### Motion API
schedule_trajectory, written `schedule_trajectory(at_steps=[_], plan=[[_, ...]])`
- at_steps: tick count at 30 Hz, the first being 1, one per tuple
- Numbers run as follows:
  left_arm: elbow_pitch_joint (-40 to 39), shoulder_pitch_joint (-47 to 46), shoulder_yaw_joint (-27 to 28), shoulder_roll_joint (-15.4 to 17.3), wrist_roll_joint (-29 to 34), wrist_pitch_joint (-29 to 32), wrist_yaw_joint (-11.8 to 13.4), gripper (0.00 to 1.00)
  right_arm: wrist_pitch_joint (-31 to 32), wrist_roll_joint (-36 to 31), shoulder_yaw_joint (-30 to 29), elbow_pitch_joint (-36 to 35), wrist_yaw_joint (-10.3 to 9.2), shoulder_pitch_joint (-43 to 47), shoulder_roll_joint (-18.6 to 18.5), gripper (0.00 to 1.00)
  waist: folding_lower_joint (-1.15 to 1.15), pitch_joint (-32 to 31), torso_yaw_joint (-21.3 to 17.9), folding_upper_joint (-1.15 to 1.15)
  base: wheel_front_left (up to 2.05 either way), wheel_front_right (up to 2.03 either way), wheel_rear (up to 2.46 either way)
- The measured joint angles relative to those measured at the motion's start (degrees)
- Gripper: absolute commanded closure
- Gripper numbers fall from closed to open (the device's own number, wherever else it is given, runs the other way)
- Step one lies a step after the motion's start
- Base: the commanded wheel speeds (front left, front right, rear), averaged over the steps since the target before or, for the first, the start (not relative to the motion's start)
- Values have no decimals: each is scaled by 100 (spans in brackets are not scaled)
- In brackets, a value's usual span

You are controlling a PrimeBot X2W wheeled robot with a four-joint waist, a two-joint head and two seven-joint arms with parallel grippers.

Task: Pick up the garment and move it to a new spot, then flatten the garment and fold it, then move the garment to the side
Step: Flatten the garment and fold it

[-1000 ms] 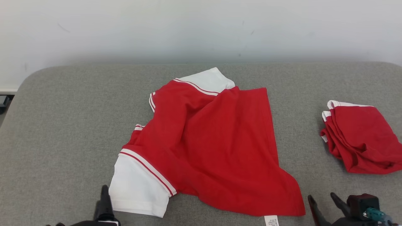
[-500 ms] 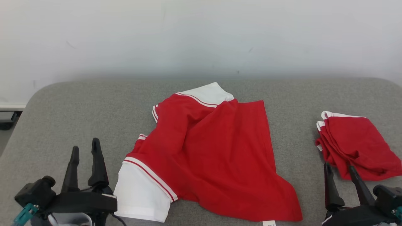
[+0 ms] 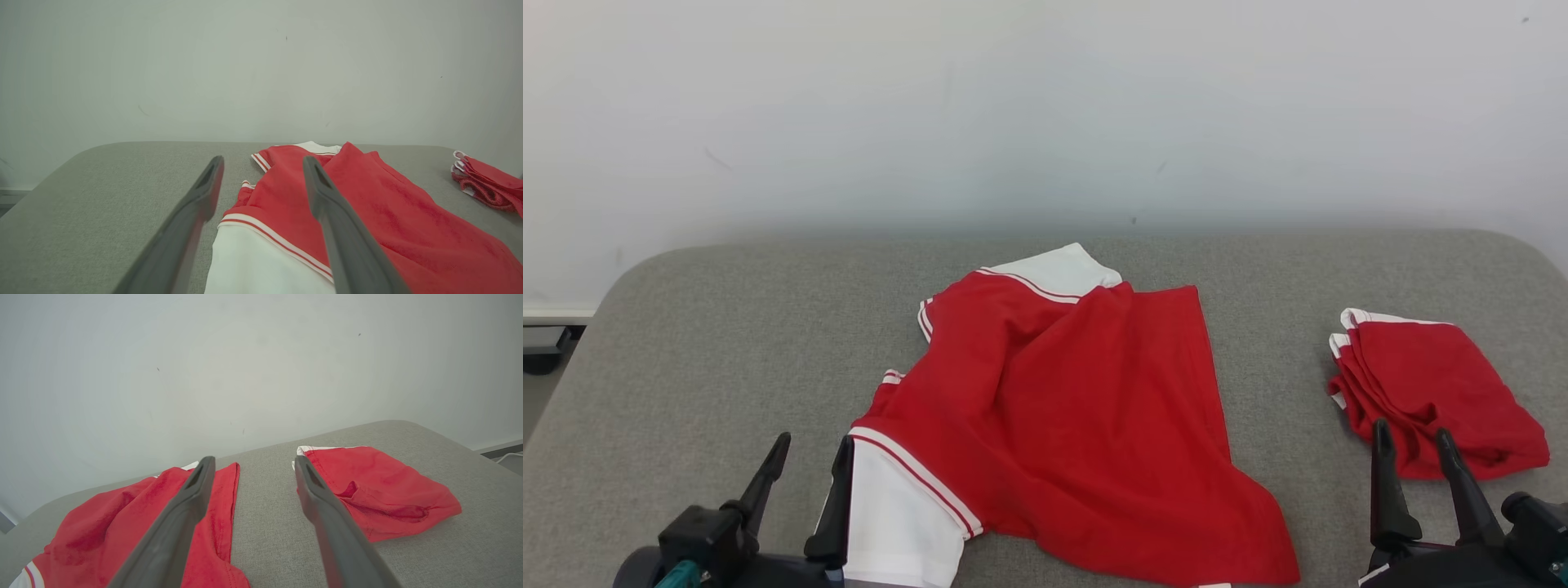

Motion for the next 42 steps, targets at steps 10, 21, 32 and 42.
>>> schedule_trajectory(at_steps=[10, 21, 32, 42], plan=[[219, 371, -94, 71, -5, 152, -60, 0, -3, 101, 20, 77, 11, 212, -1, 0, -1, -152, 32, 0, 0, 0, 0], [209, 365, -94, 43, -11, 194, -53, 0, -30, 100, 33, 51, 16, 219, -1, 0, 0, -130, 27, 1, 0, 0, 0], [223, 359, -81, 43, -11, 233, -10, 0, -53, 99, 53, 37, 19, 219, -1, 0, 0, -60, 20, 0, 0, 0, 0], [829, 222, -13, 131, -11, 642, 16, 0, 448, 94, 341, 237, 60, 359, -40, 0, 0, 94, 7, 1, 0, 0, 0]])
